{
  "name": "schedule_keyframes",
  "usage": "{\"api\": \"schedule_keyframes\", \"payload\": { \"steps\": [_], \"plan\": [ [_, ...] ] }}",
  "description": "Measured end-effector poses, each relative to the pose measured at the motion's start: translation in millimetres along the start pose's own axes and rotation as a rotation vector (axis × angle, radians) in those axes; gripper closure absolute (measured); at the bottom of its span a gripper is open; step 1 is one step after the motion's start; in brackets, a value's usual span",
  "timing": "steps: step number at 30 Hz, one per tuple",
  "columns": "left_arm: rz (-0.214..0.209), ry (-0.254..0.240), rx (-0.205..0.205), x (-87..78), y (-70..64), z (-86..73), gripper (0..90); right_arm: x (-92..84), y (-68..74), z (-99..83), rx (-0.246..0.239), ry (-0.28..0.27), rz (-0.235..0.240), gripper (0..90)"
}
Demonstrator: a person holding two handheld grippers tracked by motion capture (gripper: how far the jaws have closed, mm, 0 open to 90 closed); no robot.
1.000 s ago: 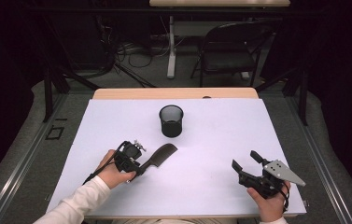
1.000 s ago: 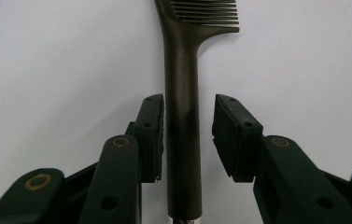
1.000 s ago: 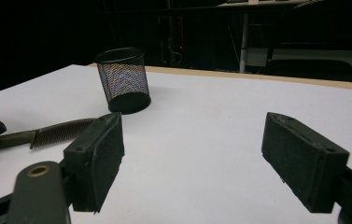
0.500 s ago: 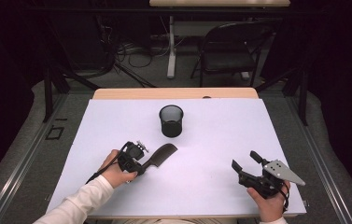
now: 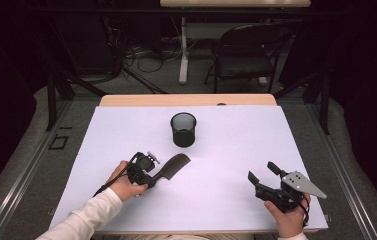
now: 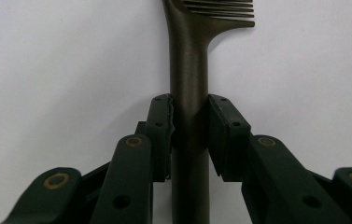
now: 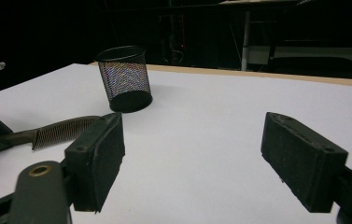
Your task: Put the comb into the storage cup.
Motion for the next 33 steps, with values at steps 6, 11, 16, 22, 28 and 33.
{"api": "schedule_keyframes", "payload": {
  "steps": [6, 11, 16, 22, 28, 33],
  "plan": [
    [0.001, 0.003, 0.0, 0.0, 0.1, 0.2, 72.3, 0.1, 0.0, -0.2, 0.0, 0.001, -0.001, 21.5],
    [0.003, 0.0, -0.002, -0.2, 0.0, 0.0, 72.5, 0.2, -0.1, -0.3, 0.002, 0.0, -0.001, 21.5],
    [-0.008, -0.011, -0.015, -0.8, 1.3, -0.7, 72.5, 0.4, 0.2, -0.8, 0.003, 0.003, -0.001, 21.5],
    [-0.036, -0.019, -0.021, -2.5, -0.2, -1.0, 72.6, 0.5, -0.4, -1.0, 0.003, 0.004, -0.003, 21.5],
    [-0.056, -0.052, -0.03, -7.9, -2.5, -1.6, 72.6, 0.9, -0.1, -1.7, 0.004, 0.007, -0.002, 21.5],
    [-0.067, -0.096, -0.033, -14.6, -2.5, 0.8, 72.6, 1.9, 0.5, -2.3, 0.001, 0.008, -0.001, 21.5]
  ]
}}
Point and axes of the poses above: each handheld gripper's, and its own axes: x roughly forward along the jaws, z roughly out of its top, y roughly to its left, the point moved 6 cm from there along x, roughly forward along the jaws, and after that the axes turned 12 degrees about -y, right-handed, at the moved point
